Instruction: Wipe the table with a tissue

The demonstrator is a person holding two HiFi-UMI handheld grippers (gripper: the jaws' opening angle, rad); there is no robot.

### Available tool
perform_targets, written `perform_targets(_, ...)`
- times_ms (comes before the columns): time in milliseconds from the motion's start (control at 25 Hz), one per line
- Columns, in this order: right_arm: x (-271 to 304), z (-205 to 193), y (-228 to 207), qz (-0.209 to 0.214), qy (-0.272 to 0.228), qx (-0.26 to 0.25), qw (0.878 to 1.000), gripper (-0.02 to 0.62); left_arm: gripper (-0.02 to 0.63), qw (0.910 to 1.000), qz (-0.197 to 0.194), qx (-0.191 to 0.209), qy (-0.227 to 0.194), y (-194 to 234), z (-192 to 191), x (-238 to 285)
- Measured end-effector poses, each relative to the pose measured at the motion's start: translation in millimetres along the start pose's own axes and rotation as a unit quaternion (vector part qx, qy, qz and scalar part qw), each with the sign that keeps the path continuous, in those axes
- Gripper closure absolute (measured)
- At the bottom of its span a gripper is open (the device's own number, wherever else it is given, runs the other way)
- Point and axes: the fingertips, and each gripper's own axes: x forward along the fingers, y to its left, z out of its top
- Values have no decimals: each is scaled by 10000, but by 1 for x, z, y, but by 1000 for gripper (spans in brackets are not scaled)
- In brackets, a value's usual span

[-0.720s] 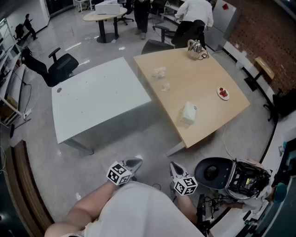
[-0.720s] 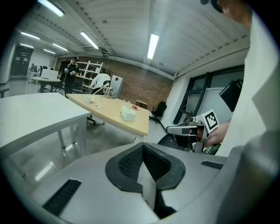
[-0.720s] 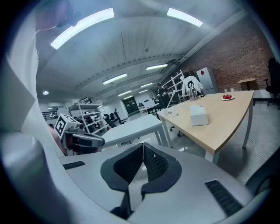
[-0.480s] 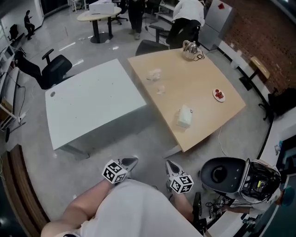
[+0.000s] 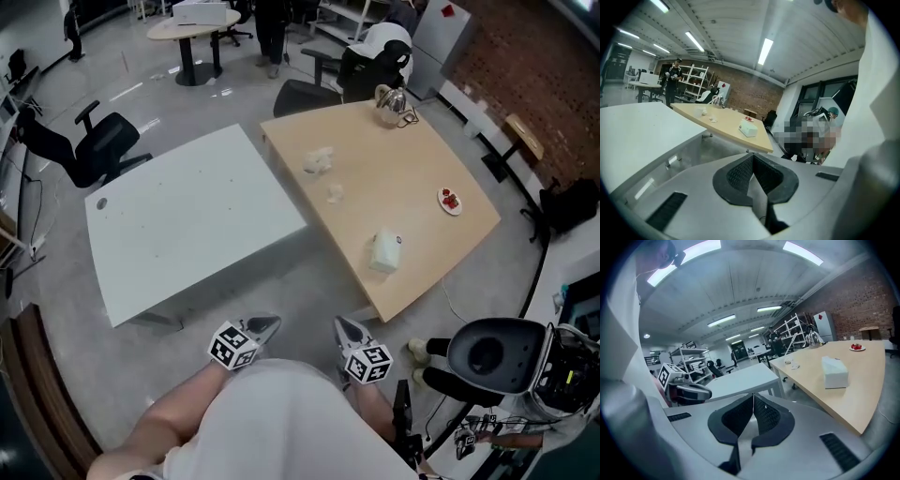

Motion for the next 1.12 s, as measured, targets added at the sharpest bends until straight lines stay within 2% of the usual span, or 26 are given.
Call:
perform_targets(240,31,14,-3,-78,25,-52,10000,578,601,10000,30,32,-80,39,15,-7)
perform_targets(560,60,25,-9,-7,107,12,9999,578,601,9998,172,-29,-127,63,23,-14)
perform_targets(840,106,27,-15,316,259,67,9991,578,601,9994,331,-48,-32,86,28,-12)
perform_targets(1120,151,58,-45,546,209,-6,9983,578,601,9990,423,-96,83,114,50,23)
